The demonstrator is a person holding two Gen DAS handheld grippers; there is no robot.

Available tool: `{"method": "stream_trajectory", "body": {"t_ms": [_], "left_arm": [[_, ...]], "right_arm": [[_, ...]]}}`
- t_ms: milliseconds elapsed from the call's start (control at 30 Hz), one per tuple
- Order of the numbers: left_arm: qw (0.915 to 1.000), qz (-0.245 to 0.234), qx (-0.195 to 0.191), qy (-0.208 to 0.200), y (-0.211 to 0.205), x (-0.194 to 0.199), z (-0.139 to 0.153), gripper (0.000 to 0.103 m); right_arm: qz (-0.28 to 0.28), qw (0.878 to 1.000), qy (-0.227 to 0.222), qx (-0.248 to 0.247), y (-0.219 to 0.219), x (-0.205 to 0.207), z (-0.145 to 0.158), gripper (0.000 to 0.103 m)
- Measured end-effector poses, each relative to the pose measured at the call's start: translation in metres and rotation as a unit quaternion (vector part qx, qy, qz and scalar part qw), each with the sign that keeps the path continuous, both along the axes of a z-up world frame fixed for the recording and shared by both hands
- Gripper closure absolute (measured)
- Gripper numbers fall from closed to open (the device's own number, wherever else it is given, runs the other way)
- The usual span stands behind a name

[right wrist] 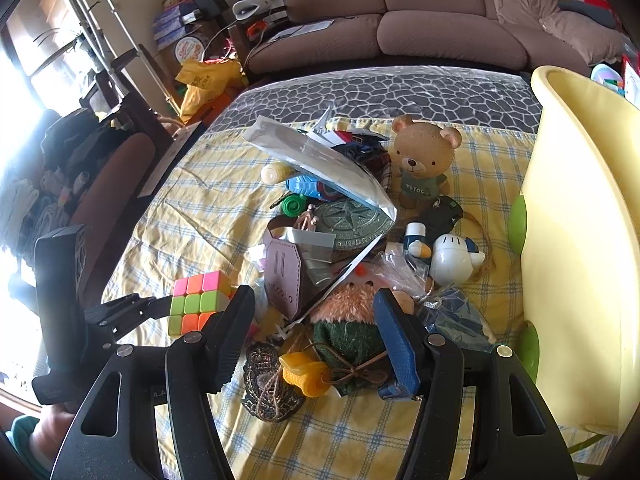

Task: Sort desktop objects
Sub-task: 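Close the left gripper on the Rubik's cube and lift it, then hold the cube in the left gripper while the right gripper grasps the brown leather tag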

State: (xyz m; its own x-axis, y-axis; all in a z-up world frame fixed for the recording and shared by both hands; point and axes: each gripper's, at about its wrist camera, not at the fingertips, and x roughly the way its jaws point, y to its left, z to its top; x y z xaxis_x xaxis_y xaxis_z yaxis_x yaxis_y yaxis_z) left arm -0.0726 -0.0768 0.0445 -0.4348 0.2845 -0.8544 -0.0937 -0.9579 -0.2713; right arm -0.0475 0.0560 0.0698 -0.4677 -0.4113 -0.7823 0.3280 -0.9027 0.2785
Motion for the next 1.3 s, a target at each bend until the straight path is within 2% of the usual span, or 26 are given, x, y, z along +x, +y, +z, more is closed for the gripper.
{"method": "stream_trajectory", "body": {"t_ms": [367, 667, 833, 967, 1033, 1100, 1200, 1300], "left_arm": [[0.9981, 0.038, 0.04, 0.027, -0.033, -0.002, 0.024, 0.035], [0.9962, 0.058, 0.059, 0.028, -0.054, -0.008, 0.027, 0.037], [0.9968, 0.055, 0.054, 0.019, -0.055, -0.007, 0.018, 0.04], [0.998, 0.05, 0.037, 0.012, -0.053, -0.008, 0.009, 0.043], [0.9986, 0.044, 0.028, 0.01, -0.05, -0.006, 0.007, 0.043], [0.999, 0.043, 0.012, 0.006, -0.048, -0.005, 0.004, 0.038], [0.9993, 0.036, -0.003, -0.005, -0.046, -0.005, -0.003, 0.028], [0.9993, 0.032, -0.006, -0.015, -0.045, -0.004, -0.006, 0.027]], "right_arm": [[-0.024, 0.999, -0.001, -0.029, 0.01, -0.009, 0.003, 0.039], [0.0, 0.999, -0.006, -0.031, -0.016, -0.015, -0.01, 0.039], [0.006, 0.999, -0.025, -0.022, -0.029, -0.023, -0.024, 0.048], [0.016, 0.999, -0.028, -0.011, -0.04, -0.024, -0.03, 0.051], [0.023, 0.999, -0.032, -0.009, -0.045, -0.025, -0.033, 0.057], [0.027, 0.999, -0.037, -0.008, -0.049, -0.026, -0.036, 0.061], [0.034, 0.998, -0.045, -0.008, -0.053, -0.027, -0.041, 0.075], [0.037, 0.998, -0.047, 0.0, -0.055, -0.027, -0.045, 0.077]]}}
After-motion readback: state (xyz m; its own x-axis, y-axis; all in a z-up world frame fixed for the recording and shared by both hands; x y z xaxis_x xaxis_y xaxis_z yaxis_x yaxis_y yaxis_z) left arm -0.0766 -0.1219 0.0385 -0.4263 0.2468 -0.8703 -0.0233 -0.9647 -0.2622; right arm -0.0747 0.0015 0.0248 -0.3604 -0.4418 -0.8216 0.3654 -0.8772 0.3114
